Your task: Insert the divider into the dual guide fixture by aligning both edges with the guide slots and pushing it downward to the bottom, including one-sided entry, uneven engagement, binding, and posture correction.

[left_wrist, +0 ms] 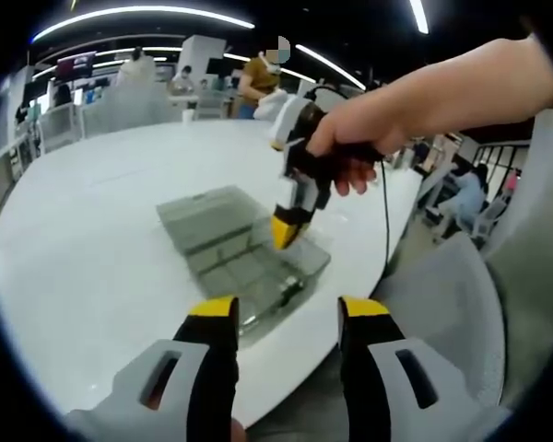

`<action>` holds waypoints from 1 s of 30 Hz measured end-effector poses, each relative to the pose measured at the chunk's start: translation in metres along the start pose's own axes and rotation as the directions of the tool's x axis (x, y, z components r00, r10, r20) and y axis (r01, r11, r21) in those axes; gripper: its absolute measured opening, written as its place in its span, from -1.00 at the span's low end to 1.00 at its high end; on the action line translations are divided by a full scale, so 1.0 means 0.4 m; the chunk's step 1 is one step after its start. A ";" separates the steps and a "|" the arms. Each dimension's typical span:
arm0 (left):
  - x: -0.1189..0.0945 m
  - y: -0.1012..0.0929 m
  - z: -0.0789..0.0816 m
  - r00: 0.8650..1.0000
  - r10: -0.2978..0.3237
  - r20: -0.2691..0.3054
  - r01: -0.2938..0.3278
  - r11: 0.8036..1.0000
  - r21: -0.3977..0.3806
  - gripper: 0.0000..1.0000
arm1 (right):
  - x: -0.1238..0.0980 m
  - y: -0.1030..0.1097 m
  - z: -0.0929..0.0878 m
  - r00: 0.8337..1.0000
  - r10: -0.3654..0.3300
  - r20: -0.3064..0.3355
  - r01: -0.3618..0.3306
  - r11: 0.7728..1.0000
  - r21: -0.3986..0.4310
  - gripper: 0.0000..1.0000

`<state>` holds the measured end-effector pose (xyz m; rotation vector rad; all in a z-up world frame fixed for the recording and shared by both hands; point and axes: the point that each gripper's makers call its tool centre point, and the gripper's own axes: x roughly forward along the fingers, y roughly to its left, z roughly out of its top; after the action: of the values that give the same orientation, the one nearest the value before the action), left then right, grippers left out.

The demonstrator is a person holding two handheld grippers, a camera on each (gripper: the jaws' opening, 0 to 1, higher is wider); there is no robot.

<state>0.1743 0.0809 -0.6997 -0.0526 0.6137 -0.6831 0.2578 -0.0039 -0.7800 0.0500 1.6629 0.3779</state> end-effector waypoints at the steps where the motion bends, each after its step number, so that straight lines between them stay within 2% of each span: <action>1: 0.000 0.000 0.000 1.000 0.000 0.000 0.000 1.000 -0.001 -0.18 | 0.004 -0.001 0.007 1.000 -0.001 -0.002 0.001 1.000 -0.001 -1.00; 7: -0.001 0.004 0.000 1.000 0.002 0.002 -0.002 1.000 -0.003 -0.18 | 0.001 0.005 0.000 1.000 -0.006 -0.009 0.006 1.000 -0.001 -1.00; 30: -0.003 0.007 0.001 1.000 0.007 0.007 -0.007 1.000 -0.006 -0.18 | 0.012 0.008 0.019 1.000 -0.005 -0.018 0.005 1.000 0.004 -1.00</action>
<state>0.1755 0.0839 -0.6994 -0.0587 0.6089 -0.6741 0.2639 0.0019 -0.7842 0.0453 1.6814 0.3719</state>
